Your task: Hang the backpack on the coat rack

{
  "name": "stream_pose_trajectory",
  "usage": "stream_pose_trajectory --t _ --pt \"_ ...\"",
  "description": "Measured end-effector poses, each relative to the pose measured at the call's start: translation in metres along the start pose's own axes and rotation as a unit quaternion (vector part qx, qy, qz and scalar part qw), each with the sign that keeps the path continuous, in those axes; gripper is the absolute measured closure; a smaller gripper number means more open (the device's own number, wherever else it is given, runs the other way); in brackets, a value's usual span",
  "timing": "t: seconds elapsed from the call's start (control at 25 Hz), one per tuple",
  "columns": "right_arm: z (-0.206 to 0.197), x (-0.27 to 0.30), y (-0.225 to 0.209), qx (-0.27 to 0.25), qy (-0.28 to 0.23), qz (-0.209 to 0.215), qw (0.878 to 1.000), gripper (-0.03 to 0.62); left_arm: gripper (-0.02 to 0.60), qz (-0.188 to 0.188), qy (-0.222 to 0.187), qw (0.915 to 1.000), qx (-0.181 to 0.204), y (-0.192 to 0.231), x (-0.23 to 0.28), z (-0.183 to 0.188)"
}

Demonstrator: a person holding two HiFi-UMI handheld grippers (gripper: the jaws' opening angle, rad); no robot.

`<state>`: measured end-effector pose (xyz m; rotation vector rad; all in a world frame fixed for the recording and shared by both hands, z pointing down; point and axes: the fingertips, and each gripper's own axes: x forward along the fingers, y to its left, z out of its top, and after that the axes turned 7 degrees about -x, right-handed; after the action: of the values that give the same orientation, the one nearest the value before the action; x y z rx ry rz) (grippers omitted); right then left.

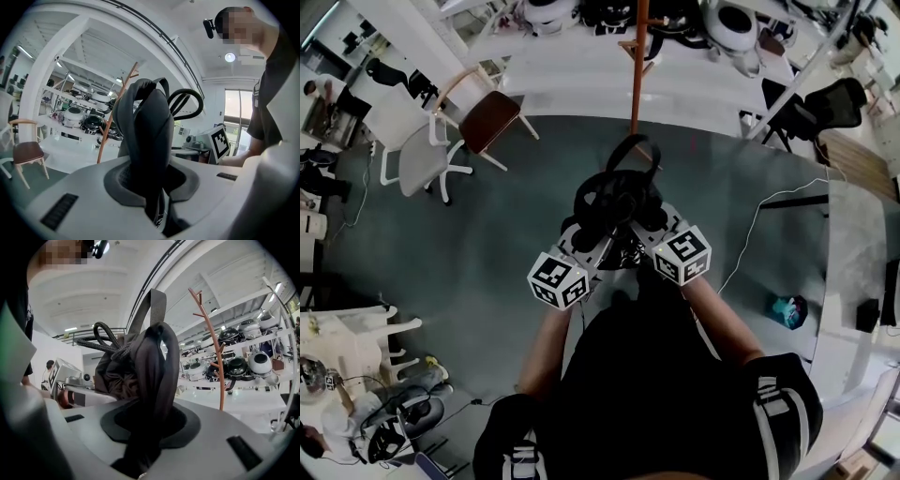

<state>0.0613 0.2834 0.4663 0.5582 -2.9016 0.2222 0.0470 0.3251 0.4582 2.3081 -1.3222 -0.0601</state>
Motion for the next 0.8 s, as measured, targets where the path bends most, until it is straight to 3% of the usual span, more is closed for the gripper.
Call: stream_pose_trajectory --t 0.8 --pt "0.031 0.032 -0.175 -0.012 0.018 0.053 0.998 0.477 0.502 0.048 -0.008 0.9987 -0.016 0.042 0.165 0.061"
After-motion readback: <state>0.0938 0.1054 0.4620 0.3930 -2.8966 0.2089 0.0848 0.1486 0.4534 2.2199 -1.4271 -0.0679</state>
